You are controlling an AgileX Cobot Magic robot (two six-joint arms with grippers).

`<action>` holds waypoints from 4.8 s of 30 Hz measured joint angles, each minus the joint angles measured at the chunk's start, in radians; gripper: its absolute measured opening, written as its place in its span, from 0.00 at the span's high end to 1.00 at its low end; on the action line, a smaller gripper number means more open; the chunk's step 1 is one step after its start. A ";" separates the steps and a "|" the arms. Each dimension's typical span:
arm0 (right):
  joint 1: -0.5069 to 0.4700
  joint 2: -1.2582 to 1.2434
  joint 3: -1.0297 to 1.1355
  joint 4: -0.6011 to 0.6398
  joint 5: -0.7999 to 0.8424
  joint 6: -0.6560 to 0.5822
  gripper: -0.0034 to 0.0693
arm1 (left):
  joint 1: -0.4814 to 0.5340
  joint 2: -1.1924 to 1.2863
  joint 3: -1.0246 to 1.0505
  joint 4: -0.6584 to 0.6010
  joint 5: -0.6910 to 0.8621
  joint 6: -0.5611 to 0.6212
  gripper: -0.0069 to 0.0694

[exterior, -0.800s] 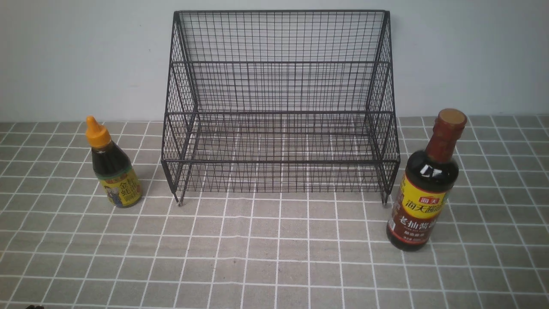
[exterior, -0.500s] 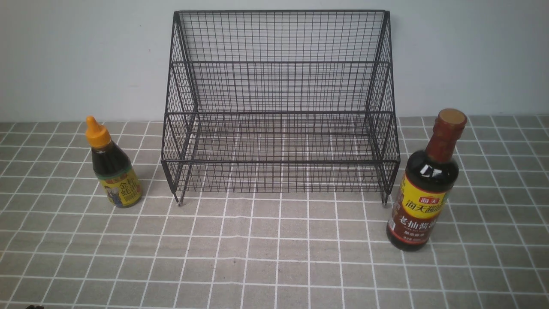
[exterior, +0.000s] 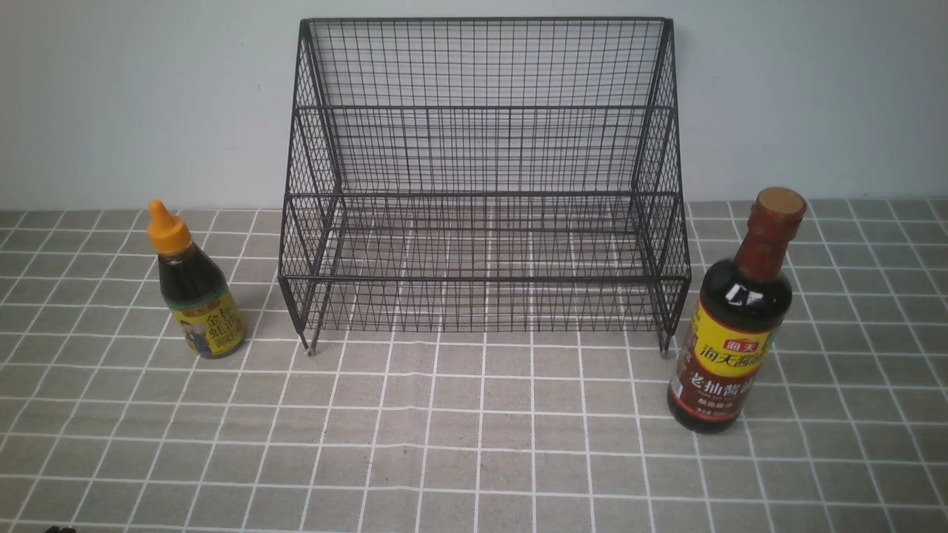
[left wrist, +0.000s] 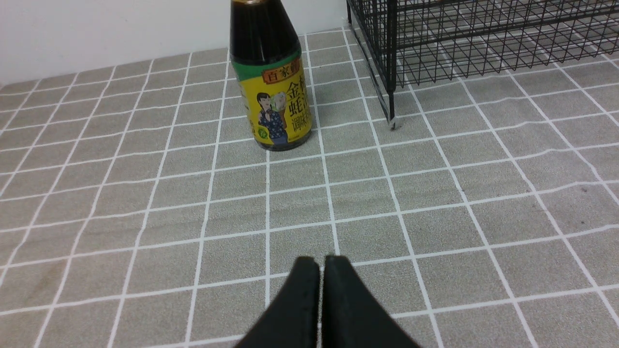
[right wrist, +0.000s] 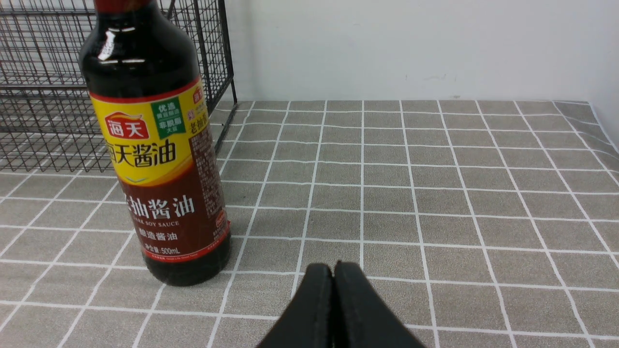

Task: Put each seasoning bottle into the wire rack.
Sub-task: Use the right arm to grab the condiment bottle closest to it, then use the right arm to put the condiment bottle back on the shelf

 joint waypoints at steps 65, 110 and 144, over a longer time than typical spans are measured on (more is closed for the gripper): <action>0.005 1.053 -0.694 1.338 0.143 -1.422 0.17 | 0.000 0.000 0.000 0.000 0.001 0.000 0.92; 0.006 1.313 -0.899 1.601 0.273 -1.829 0.55 | 0.000 0.000 0.000 0.000 0.001 0.000 0.92; 0.169 1.846 -1.638 1.598 0.248 -1.678 0.55 | 0.000 0.000 0.000 0.000 0.001 0.000 0.92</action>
